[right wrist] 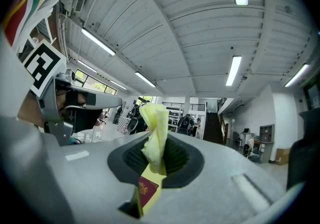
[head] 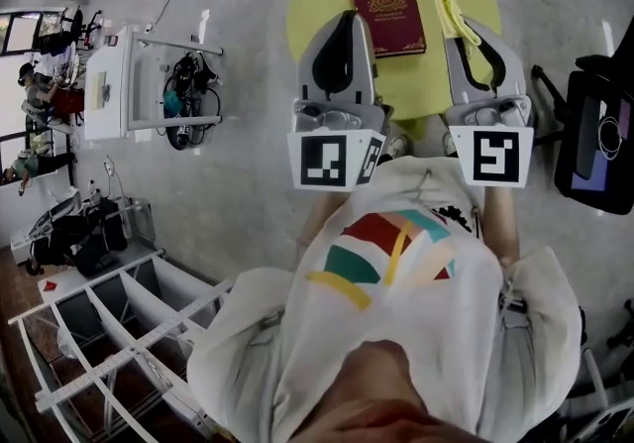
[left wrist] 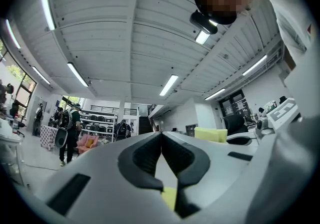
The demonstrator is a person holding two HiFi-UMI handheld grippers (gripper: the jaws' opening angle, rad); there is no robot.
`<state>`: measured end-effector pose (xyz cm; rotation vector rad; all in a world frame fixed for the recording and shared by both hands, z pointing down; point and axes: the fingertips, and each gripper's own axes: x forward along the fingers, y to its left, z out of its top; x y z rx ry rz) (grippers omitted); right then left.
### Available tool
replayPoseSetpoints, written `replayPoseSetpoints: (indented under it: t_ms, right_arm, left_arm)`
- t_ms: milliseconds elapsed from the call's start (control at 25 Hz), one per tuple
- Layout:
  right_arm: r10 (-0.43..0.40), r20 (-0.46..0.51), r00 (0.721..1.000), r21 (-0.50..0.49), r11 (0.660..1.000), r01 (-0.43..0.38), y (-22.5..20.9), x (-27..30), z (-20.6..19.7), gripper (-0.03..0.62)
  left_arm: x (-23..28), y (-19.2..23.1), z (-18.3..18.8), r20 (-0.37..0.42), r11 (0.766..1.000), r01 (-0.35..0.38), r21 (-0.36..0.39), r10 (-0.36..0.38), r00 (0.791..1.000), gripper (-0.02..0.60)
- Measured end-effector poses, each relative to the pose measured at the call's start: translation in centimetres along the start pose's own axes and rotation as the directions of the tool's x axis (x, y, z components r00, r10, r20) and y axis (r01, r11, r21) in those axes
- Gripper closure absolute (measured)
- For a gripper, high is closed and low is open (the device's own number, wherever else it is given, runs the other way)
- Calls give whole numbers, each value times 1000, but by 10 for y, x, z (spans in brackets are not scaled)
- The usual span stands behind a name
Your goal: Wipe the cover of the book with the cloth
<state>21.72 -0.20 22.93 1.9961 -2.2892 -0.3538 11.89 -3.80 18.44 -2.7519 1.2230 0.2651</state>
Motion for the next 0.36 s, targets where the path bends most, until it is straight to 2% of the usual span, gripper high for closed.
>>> replayPoseSetpoints:
  t_ms: [160,360]
  right_arm:
    - [29,27,999,1,1000,-29,3,3,9,563]
    - [54,14,998,-10,999,-54,12,4,7,563]
  left_arm:
    - [-5,-2,2,-5,1000,-22,14,22,1000,566]
    - [-13,9,-5,-35,998,-60,33,61,998,566]
